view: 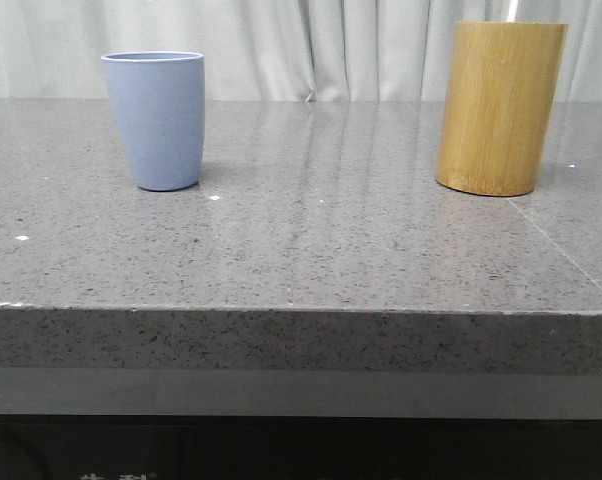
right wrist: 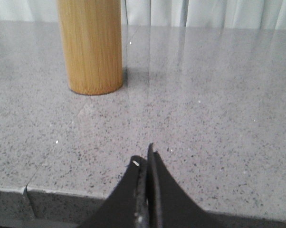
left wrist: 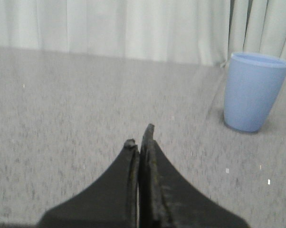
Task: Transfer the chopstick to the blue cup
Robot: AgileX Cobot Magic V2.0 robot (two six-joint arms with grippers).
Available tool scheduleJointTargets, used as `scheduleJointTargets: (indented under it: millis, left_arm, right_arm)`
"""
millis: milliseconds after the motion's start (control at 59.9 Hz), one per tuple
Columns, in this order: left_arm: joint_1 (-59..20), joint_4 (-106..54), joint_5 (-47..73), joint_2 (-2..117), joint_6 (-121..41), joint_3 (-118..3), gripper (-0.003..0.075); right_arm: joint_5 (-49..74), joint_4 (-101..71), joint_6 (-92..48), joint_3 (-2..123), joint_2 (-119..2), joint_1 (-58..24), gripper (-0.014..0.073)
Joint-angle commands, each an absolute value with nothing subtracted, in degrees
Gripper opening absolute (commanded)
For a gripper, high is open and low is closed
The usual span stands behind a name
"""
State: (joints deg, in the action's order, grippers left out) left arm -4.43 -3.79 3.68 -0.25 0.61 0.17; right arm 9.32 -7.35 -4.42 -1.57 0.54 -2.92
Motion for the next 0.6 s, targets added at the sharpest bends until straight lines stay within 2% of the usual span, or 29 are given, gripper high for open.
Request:
scheduleJointTargets:
  millis: [0, 100, 200, 334, 451, 584]
  left_arm:
    - [-4.3, -3.9, -7.2, -1.6, 1.0, 0.1, -0.0019]
    - [-4.3, -4.1, -8.1, -1.3, 1.5, -4.2, -0.0019]
    - [-4.3, -4.1, 1.0, 1.6, 1.5, -12.7, -0.0019]
    - [-4.3, -3.6, 9.6, 11.9, 1.5, -23.5, -0.0019]
    - [-4.3, -1.2, 10.6, 23.8, 1.0, -29.0, -0.0019]
    - [-4.3, -1.4, 10.4, 31.9, 1.0, -32.0, -0.0019]
  right_arm:
    - [3.6, -7.5, -4.2, 1.1, 1.8, -2.8, -0.0068]
    - [4.8, -7.5, -4.2, 5.4, 1.7, -2.8, -0.0068]
    - [10.1, -7.5, -4.2, 11.4, -0.4, -2.8, -0.0068]
    - [15.6, -7.5, -4.2, 21.1, -8.4, -2.8, -0.0068]
    - [15.9, -7.5, -4.2, 28.2, -18.0, -2.8, -0.0068]
    - [15.5, -7.5, -4.2, 32.7, -26.1, -2.8, -0.0068]
